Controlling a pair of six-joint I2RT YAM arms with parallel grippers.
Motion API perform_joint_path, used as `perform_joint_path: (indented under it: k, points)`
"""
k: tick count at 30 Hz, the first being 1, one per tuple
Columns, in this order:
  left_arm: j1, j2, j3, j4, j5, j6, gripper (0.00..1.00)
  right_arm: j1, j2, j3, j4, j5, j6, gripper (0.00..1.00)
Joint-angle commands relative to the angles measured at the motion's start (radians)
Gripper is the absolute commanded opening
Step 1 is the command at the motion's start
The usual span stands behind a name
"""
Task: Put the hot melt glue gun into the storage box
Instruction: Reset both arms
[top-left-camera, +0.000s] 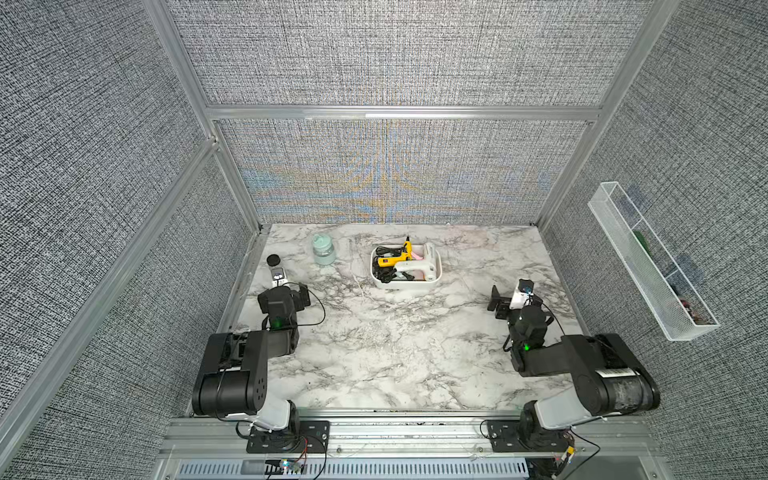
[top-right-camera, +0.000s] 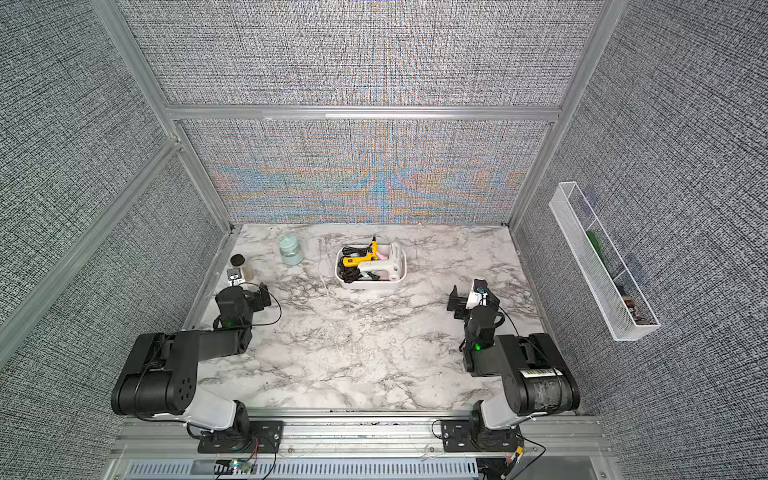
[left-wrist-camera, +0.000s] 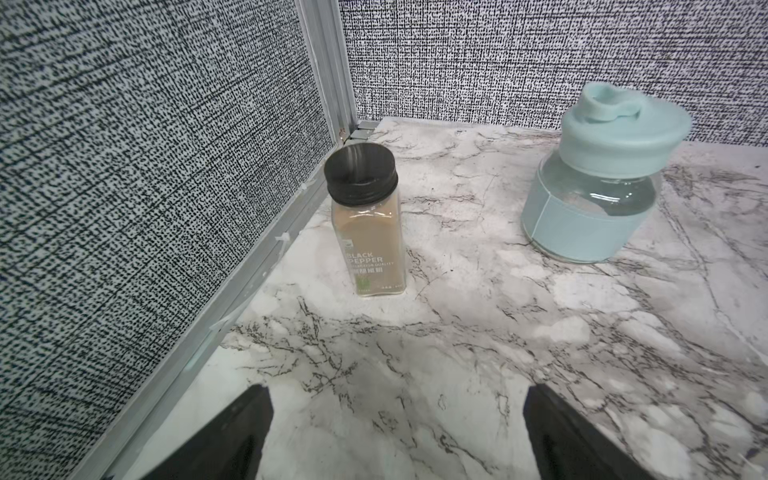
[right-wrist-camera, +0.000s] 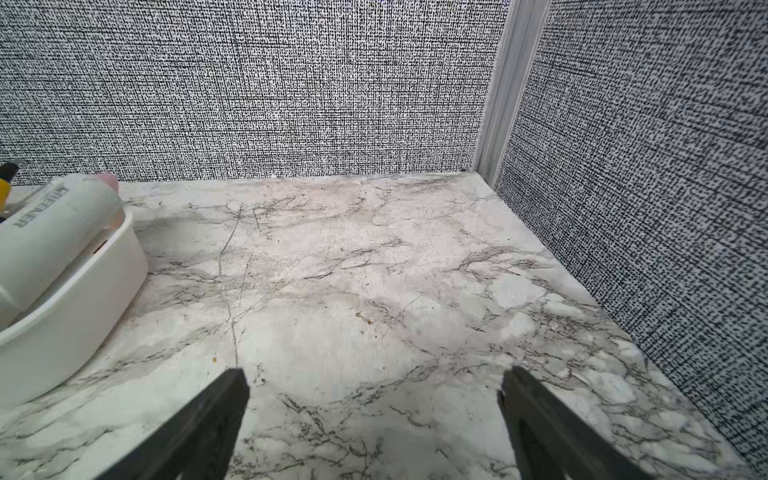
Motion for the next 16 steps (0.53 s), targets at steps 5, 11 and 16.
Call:
perform_joint_path:
  k: [5, 11, 16]
  points:
    - [0.001, -0.003, 0.003, 0.005, 0.002, -0.006, 0.99, -0.001, 0.001, -0.001, 0.028, -0.001, 0.0, 0.99]
    - [0.001, 0.004, 0.007, 0.006, 0.002, -0.006, 0.99, 0.0, 0.0, -0.001, 0.028, -0.001, 0.0, 0.99]
    - [0.001, 0.0, 0.006, 0.005, 0.003, -0.006, 0.99, 0.0, -0.001, -0.001, 0.028, -0.001, 0.0, 0.99]
